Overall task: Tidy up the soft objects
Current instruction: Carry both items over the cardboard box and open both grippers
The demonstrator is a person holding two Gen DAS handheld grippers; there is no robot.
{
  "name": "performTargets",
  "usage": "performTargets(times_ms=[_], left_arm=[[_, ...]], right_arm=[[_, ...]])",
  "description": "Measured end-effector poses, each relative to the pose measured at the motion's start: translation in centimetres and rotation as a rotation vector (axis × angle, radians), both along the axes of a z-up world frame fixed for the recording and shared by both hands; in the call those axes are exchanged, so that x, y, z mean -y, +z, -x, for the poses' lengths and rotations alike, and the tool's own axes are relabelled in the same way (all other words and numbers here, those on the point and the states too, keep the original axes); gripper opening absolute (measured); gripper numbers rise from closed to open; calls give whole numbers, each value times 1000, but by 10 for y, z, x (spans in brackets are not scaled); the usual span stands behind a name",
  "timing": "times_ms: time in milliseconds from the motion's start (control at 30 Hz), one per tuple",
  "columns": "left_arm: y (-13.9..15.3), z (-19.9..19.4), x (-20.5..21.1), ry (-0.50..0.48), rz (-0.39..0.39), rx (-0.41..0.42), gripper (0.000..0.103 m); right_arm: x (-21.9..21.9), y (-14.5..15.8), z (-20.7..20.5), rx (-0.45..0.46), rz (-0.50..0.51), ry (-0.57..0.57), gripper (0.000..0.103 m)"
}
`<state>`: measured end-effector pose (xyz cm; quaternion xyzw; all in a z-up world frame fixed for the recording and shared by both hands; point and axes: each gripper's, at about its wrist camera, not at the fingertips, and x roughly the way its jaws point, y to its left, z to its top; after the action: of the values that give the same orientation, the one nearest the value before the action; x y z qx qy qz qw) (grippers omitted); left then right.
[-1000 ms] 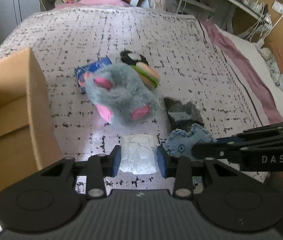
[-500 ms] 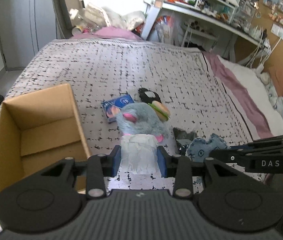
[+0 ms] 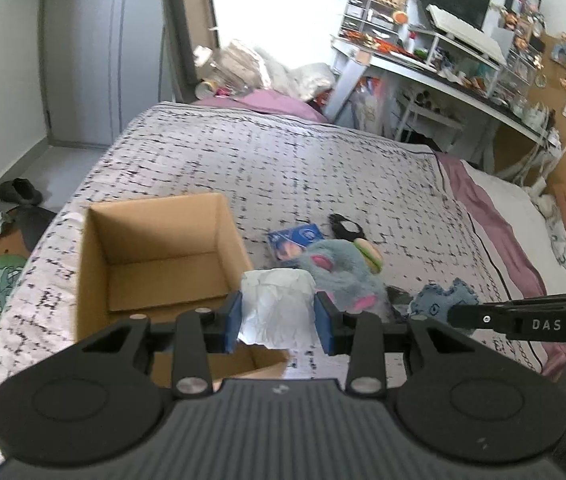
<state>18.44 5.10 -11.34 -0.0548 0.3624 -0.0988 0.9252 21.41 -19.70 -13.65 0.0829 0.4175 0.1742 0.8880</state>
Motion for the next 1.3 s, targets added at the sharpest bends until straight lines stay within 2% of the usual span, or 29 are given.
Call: performTargets(times_ms=[233, 567, 767, 900, 1300], left_arm=[[-8, 1, -31, 72, 12, 2, 37], [-28, 0, -69, 159, 31, -39, 37], [-34, -1, -79, 179, 27, -23, 40], [-32, 1, -89, 196, 54, -23, 42], [-26, 19, -101, 229, 17, -3, 70]], right_arm=[[-22, 2, -3, 25, 8, 38, 16], [-55, 7, -10, 40, 21, 90, 16], [-75, 10, -16, 51, 24, 120, 16], [-88, 11, -20, 54, 19, 140, 16], [-127, 14, -31, 49, -35, 211, 17]])
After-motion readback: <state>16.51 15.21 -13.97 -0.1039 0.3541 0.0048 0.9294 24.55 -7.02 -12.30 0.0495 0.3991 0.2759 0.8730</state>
